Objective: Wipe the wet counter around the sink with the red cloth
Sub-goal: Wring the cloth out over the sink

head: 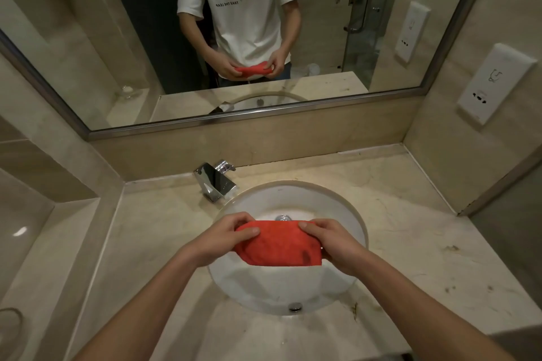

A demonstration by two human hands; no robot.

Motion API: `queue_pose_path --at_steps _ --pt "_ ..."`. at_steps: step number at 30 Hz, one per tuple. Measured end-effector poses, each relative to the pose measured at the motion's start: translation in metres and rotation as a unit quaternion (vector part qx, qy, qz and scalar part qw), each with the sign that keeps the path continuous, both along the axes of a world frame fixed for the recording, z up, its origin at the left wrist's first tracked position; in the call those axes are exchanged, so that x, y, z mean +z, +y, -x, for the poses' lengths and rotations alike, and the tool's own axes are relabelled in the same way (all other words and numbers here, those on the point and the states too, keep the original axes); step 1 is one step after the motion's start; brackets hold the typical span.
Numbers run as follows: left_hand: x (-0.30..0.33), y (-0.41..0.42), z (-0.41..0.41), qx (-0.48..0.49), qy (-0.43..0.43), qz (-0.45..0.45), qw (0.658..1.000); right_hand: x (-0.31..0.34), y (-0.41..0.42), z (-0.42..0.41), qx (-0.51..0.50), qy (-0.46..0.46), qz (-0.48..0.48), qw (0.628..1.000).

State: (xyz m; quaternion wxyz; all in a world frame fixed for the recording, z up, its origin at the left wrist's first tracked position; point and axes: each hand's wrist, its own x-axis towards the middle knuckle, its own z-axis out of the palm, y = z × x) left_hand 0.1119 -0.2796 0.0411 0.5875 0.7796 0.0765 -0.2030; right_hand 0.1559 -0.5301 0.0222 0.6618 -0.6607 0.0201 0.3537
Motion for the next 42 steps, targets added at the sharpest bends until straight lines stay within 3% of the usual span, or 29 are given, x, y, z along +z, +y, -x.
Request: queue_pose_path --at_steps 4,9,15,19,22,25,27,31,34,38,42 --pt "-0.015 -0.015 0.001 0.113 0.004 0.065 0.991 -0.008 0.008 0.005 -0.048 0.044 -0.061 0.996" --pt "-0.029 -0.030 0.000 0.305 -0.019 0.125 0.944 -0.013 0.013 0.007 -0.146 0.046 -0.079 0.985" --pt "-0.024 -0.051 -0.020 0.422 -0.052 0.218 0.878 0.001 0.013 0.007 -0.126 0.194 -0.201 0.952" --pt "-0.006 -0.067 -0.033 0.353 0.035 0.368 0.859 0.007 0.019 0.005 -0.101 0.249 -0.168 0.948" --pt "0.002 -0.075 -0.043 0.268 0.085 0.419 0.863 0.002 0.019 0.002 0.039 0.305 -0.191 0.932" --pt "-0.002 -0.076 -0.054 0.161 0.093 0.406 0.895 -0.008 0.017 0.001 0.229 0.300 -0.269 0.886" --pt "-0.005 -0.076 -0.057 0.110 0.091 0.337 0.931 -0.014 0.018 -0.001 0.277 0.259 -0.285 0.880" --pt "-0.009 -0.075 -0.070 0.113 0.085 0.191 0.971 -0.016 0.023 -0.014 0.255 0.258 -0.224 0.904" --pt "-0.015 -0.076 -0.084 0.194 0.088 0.138 0.967 -0.013 0.029 -0.028 0.186 0.233 -0.130 0.946" --pt "-0.035 -0.077 -0.096 0.311 0.134 0.114 0.934 -0.019 0.041 -0.042 0.209 0.040 0.106 0.971" --pt "-0.051 -0.075 -0.098 0.366 0.174 0.112 0.907 -0.026 0.047 -0.046 0.230 -0.192 0.288 0.909"
